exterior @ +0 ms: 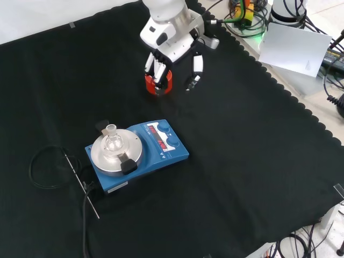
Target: Turn on the heater.
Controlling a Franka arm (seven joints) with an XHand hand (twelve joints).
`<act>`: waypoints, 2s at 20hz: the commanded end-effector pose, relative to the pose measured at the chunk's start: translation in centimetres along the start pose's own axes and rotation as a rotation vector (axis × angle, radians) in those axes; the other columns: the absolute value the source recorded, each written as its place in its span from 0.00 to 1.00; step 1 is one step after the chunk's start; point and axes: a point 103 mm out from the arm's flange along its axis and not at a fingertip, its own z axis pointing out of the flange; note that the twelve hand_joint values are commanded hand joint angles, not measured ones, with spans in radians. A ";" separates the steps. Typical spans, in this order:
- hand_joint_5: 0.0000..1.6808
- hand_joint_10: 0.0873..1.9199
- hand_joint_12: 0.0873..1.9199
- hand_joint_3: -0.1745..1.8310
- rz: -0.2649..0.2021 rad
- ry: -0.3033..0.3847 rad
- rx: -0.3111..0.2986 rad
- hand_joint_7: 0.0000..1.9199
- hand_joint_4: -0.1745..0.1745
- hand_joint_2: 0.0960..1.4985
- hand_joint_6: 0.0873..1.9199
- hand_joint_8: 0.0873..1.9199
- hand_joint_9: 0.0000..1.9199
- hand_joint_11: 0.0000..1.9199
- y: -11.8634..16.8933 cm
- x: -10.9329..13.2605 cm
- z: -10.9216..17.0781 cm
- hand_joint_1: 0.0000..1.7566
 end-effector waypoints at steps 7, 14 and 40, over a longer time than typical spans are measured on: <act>0.25 0.31 0.51 0.43 0.002 -0.013 0.202 0.67 0.26 0.42 0.22 0.44 0.74 0.52 -0.5 2.3 3.4 0.55; 0.30 0.67 0.43 0.41 0.006 -0.094 0.278 0.82 0.07 0.46 0.23 0.74 0.89 0.83 -0.2 3.4 4.1 0.62; 0.13 0.70 0.65 0.62 -0.038 -0.070 0.424 0.88 0.16 0.40 0.19 0.76 0.91 0.66 2.2 4.2 7.1 0.81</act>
